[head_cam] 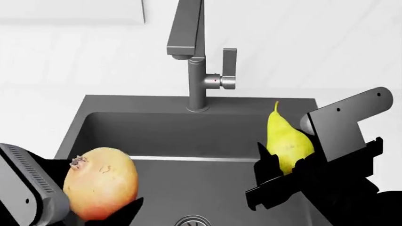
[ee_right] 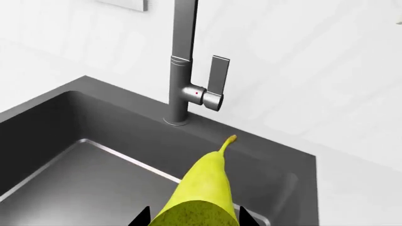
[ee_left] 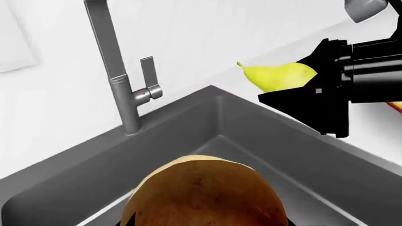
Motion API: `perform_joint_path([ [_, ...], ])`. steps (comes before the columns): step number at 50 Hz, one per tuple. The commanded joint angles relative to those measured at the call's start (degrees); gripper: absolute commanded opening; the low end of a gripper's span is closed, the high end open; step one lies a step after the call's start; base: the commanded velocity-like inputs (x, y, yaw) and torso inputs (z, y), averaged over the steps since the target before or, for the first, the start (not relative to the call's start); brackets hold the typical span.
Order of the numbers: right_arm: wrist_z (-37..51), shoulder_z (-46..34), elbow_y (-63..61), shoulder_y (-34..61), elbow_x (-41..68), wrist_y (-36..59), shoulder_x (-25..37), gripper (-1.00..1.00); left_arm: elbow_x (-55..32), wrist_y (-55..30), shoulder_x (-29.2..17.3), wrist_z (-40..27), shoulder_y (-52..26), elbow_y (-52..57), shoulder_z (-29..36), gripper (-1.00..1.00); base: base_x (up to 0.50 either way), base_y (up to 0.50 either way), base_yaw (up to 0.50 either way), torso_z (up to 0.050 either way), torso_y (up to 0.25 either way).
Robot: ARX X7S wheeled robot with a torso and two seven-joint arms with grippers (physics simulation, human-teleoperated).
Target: There is a mixed pile of frozen fruits and vegetables on the counter. Locate all the frozen vegetables and place the items in a bowl on the counter. Take all the frozen fruits and defrost them in a running sink.
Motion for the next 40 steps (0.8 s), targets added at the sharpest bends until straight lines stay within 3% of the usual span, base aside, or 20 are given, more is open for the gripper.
perform_joint_path([
  [1, -1.10, 0.15, 0.06, -0.22, -1.00, -0.27, -0.09, -1.00, 0.08, -5.71, 6.85, 1.27, -9.37, -8.51, 4.76, -1.00, 0.00, 0.00, 0.00, 0.000, 0.000],
  [13, -1.21, 0.09, 0.63, 0.69, -0.84, 0.12, -0.74, -1.00, 8.51, -6.45, 14.36, 6.78, -12.85, -18.82, 10.42, -1.00, 0.00, 0.00, 0.00, 0.001, 0.001],
  [23, -0.91, 0.37, 0.13, 0.93, -0.45, 0.54, -0.01, -1.00, 16.79, -3.30, 18.29, 10.76, -11.05, -25.81, 15.27, -1.00, 0.00, 0.00, 0.00, 0.000, 0.000],
  [40, -0.36, 0.97, -0.16, 0.96, 0.30, 0.90, 0.97, -1.00, 22.12, -1.84, 25.49, 17.52, -11.99, -37.37, 21.27, -1.00, 0.00, 0.00, 0.00, 0.000, 0.001],
])
